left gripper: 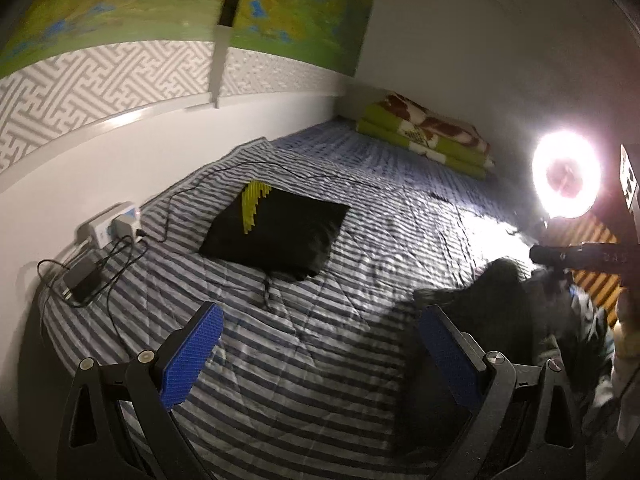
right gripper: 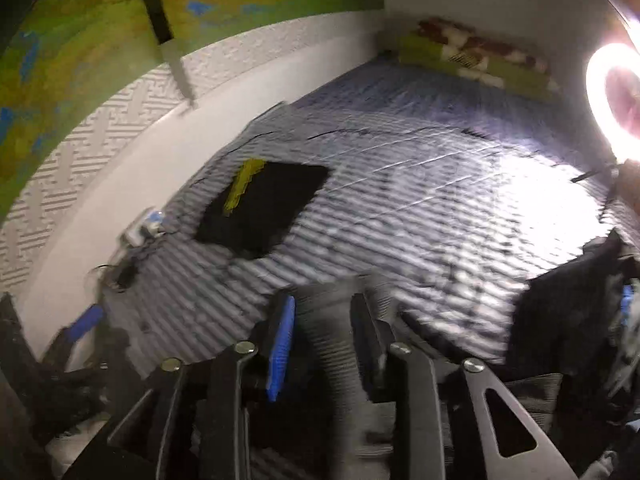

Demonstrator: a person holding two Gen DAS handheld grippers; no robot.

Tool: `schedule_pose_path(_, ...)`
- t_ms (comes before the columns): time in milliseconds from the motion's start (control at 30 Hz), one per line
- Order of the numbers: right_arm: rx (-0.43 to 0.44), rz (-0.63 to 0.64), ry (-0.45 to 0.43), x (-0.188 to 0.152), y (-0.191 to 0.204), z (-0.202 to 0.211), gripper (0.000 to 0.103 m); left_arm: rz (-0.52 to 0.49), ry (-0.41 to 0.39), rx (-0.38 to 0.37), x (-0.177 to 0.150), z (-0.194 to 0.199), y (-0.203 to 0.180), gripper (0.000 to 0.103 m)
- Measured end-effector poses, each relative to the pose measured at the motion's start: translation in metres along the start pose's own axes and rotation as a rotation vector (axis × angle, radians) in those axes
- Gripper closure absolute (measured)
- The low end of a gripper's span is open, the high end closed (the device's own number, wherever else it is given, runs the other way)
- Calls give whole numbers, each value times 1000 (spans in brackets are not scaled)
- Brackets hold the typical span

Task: Fold large clothes

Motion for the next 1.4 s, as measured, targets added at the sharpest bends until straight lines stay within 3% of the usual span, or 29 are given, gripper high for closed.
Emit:
schedule_pose_path(67,-30,-10,-21,-11,-18,10,54,-31,25,-16,-5,-6,-13,3)
schedule_pose_path(200,-109,-65,0,-36,-61,17,54,-89,116,-70,-20,-23,-44,3)
schedule_pose_path(300,-198,-110,55,-69,-99,11,54,-202,190,-100,-31,-41,-76,3)
schedule_pose_path(400,-248,-174,131,-109,-136,-3,54,-386,191,-84,-36,-59,-109,3)
schedule_pose_path(467,-255,-258,169,-135,-164,-12,54,-455,177,-61,-35,-75,-122,3)
schedule_pose_path(500,-251,-291,178,-144,-172,-14,54,-462,182,-55,-32,-84,-124,3)
schedule_pose_path(633,-218,-376,208,-171,-195,-29,54,-379,342,-96,-21,-156,-121,3)
schedule_pose_path(800,-204,-391,217,-178,-198,-42,51,-358,504,-151,-37,-229,-137,2)
schedule_pose_path(933,-215,-362,234,-175,-199,-53,52,-427,543,-135,-63,-260,-154,3)
schedule_pose_path(967,-221,-349,239,-174,-198,-56,52,-445,543,-130,-67,-263,-155,16)
schedule_pose_path(1000,-227,-340,241,-173,-196,-58,62,-460,544,-124,-72,-266,-157,52)
schedule_pose_path(1067,-235,-337,238,-171,-196,-59,82,-451,563,-124,-76,-269,-153,68)
schedule_pose_path(1100,-235,-347,225,-169,-196,-57,85,-437,552,-139,-74,-266,-152,79)
schedule_pose_path(1133,-234,-353,213,-168,-195,-55,88,-417,545,-155,-69,-262,-149,84)
schedule_pose_path(1267,-208,-344,100,-146,-183,-34,94,-251,494,-216,-27,-234,-127,86)
schedule_pose_path(1400,-177,-271,-34,-104,-159,-6,94,-198,346,-223,22,-187,-107,87)
Point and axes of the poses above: each gripper's, at about its wrist camera, not at the fingertips, and z roughly against the way its jaws point, y to its left, x to its top, the point moved 2 cm from there along -z, roughly the way its jaws point, and after that the axes turned 9 degrees about z, right-handed, at the moved point
